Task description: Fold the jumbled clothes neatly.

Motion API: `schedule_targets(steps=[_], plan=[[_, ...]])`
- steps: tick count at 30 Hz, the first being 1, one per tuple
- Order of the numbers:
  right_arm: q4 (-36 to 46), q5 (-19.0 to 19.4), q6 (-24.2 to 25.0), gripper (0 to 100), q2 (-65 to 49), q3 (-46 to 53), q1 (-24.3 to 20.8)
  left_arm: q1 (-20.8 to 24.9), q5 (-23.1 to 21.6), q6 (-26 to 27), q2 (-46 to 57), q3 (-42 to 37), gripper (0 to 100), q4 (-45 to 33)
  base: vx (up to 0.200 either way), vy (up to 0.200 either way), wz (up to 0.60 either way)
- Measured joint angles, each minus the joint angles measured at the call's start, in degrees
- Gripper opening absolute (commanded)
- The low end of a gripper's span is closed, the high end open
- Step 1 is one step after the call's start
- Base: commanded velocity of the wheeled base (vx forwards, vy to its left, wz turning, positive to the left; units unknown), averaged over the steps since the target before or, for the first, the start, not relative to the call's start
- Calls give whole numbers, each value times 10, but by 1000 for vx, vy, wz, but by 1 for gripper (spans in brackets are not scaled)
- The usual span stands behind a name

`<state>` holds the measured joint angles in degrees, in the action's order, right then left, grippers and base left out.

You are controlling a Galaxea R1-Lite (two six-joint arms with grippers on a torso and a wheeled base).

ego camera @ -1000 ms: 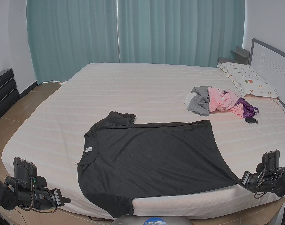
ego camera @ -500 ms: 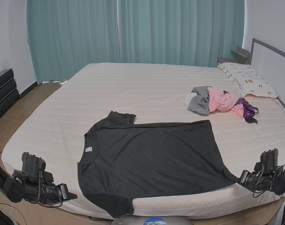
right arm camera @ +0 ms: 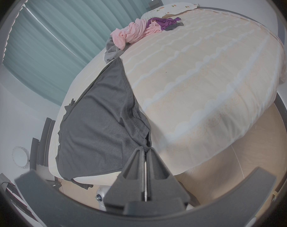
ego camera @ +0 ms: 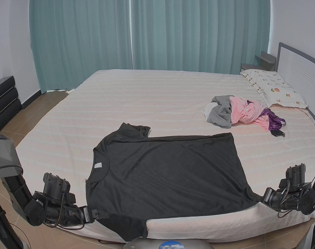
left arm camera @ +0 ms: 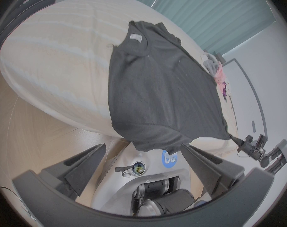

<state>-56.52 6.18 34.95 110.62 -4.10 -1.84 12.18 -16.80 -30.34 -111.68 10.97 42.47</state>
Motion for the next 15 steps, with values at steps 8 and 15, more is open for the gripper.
schedule_targets(steps=[8, 15], plan=[[0, 0, 0, 0, 0, 0, -1, 5, 6, 72, -37, 3, 100, 5, 0, 0, 0], [0, 0, 0, 0, 1, -1, -1, 1, 8, 84, -64, 10, 100, 50, 0, 0, 0]])
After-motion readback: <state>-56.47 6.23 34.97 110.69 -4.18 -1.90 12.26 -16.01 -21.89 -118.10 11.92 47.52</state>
